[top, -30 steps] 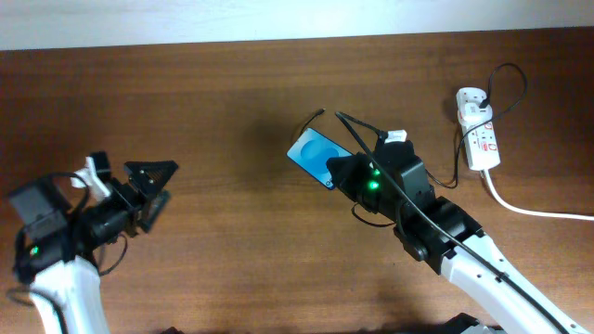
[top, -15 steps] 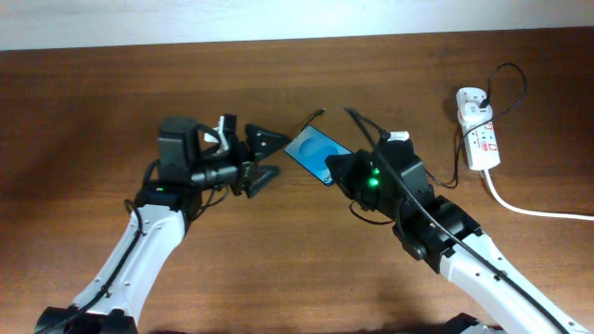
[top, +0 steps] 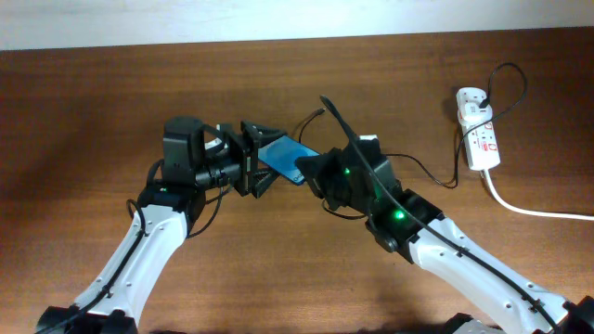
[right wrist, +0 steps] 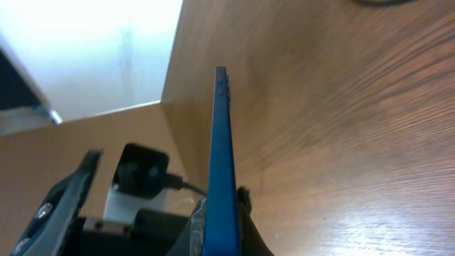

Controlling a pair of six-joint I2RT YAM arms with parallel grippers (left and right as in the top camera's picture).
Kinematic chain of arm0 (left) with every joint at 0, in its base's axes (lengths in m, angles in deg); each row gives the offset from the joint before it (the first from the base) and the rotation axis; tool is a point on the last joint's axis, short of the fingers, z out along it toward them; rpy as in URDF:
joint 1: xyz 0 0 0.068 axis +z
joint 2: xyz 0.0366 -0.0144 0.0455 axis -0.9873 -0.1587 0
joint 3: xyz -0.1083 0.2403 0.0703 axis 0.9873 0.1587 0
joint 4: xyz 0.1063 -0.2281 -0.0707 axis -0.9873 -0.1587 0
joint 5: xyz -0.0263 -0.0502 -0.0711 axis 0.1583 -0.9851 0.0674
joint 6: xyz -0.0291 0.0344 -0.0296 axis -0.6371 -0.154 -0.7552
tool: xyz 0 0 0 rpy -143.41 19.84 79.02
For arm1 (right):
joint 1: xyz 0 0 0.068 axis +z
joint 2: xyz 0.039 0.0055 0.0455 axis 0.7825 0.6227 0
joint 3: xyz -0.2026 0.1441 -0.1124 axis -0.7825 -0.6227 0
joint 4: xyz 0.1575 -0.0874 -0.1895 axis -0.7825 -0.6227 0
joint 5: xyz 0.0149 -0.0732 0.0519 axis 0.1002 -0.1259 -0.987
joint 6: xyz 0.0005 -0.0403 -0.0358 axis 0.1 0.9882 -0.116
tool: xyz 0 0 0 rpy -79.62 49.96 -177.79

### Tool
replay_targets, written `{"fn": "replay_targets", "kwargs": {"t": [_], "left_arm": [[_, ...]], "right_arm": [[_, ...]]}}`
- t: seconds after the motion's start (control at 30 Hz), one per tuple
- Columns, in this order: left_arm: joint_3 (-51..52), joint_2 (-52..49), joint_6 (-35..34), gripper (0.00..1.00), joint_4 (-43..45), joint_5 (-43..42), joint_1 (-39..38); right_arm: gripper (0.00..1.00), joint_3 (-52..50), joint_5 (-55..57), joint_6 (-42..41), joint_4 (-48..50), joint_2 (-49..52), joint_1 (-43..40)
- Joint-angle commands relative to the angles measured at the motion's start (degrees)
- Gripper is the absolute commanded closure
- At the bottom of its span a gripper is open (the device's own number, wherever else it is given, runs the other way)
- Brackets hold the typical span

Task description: Plug charger to phone and switch on socket

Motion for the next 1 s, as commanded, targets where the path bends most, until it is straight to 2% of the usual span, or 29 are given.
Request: {"fn": "replay_targets", "kwargs": {"t": [0.0,0.07,0.13,0.27,0.43,0.53,0.63,0.67,0.7,0.73,0.83,0.97], "left_arm": [[-0.5,0.0,-2.1,0.36,0.3,1.5,-0.3],[-0.5,0.0,-2.1,0.42,0.3,1.5,-0.3],[-0.5,0.0,-2.1,0.59,0.3,1.7,-0.3],[-0.5,0.0,-3.9,0.78,0.3,2.5,-0.3],[-0.5,0.0,-6.5,0.85,0.3,3.0,-0.3],[-0.5,0.0,-7.5,0.93,0.5,3.4,-0.3],[-0.5,0.0,-10.8,0.91,0.6,3.4,-0.3],[-0.5,0.0,-10.9,0.84,0.6,3.4,-0.3],[-0.5,0.0,-10.9,0.71,0.5,3.4,-0.3],[-0.5,0.0,-10.9,0.69,0.5,3.4,-0.3],[-0.5,0.0,-10.9,0.70,0.5,3.4,-0.3],[-0.5,0.0,-10.9,0.85,0.5,3.4,-0.3]], "right_arm": [[0.96,0.9,-1.0,-0.2,2.5,-0.5,2.0],[0.96,0.9,-1.0,-2.3,2.7,-0.5,2.0],[0.96,0.9,-1.2,-6.1,2.7,-0.5,2.0],[0.96,0.9,-3.2,-6.5,2.7,-0.5,2.0],[0.96,0.9,-4.0,-6.5,2.7,-0.5,2.0],[0.96,0.9,-4.0,-6.5,2.8,-0.5,2.0],[0.96,0.9,-4.0,-10.3,2.8,-0.5,2.0],[0.96,0.9,-4.0,-10.7,3.0,-0.5,2.0],[0.96,0.9,-4.0,-10.7,3.5,-0.5,2.3],[0.96,0.9,-3.9,-10.7,4.5,-0.5,2.8],[0.96,0.9,-2.6,-10.7,8.5,-0.5,5.3],[0.96,0.9,-0.9,-10.7,8.4,-0.5,6.0]]}}
